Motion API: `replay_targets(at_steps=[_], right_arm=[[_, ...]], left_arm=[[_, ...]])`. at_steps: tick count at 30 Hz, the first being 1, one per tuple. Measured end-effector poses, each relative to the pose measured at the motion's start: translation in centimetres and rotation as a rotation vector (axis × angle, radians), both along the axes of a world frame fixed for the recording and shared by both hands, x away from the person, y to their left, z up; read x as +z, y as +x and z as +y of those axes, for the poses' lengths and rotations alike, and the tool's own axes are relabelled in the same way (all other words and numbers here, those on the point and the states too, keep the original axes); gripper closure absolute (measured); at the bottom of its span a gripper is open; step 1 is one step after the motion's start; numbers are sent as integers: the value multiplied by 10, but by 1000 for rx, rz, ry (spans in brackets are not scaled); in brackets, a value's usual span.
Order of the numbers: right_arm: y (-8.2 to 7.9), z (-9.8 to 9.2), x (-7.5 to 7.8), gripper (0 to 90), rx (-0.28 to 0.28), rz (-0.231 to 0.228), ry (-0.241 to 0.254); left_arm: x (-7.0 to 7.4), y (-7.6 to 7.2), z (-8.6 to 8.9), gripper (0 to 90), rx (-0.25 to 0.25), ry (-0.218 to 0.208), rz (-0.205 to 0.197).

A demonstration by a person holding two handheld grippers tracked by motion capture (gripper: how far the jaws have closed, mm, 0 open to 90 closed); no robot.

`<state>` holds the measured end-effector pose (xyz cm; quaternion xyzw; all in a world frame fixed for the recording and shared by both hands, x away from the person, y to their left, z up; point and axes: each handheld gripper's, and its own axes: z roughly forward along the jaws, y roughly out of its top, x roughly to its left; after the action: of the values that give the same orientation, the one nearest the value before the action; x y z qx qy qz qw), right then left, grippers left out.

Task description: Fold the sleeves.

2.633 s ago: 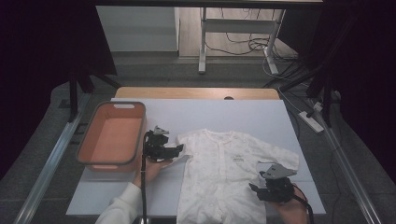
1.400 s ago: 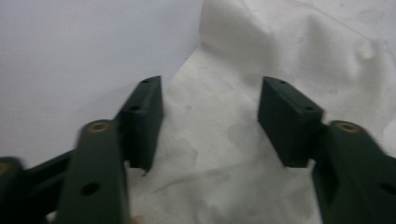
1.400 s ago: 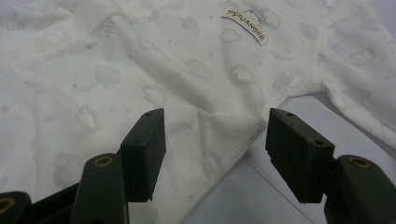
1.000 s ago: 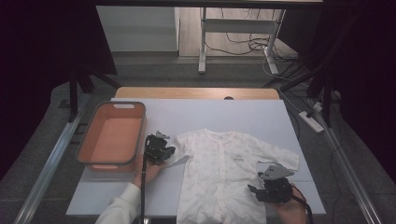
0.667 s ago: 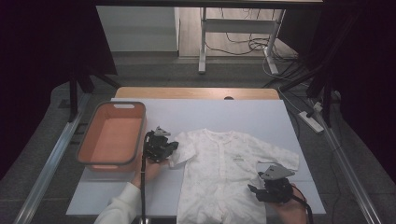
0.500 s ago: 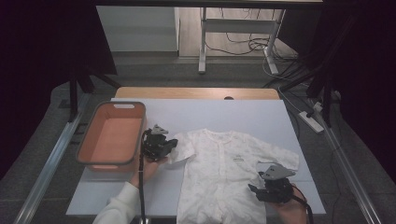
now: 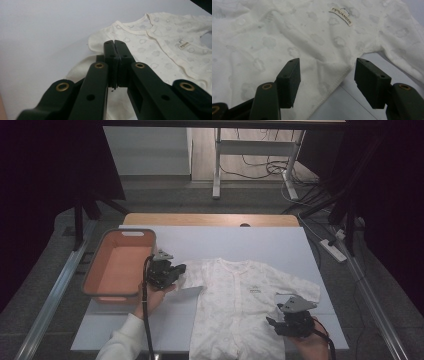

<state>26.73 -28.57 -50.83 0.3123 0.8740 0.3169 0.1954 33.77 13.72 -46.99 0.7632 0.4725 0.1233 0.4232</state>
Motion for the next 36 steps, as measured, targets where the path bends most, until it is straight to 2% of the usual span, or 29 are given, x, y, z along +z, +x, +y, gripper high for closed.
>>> replay_targets(at_steps=[36], right_arm=[[1, 3, -5, 375, 19, 15, -21]], left_arm=[[0, 1, -17, 873, -41, 13, -9]])
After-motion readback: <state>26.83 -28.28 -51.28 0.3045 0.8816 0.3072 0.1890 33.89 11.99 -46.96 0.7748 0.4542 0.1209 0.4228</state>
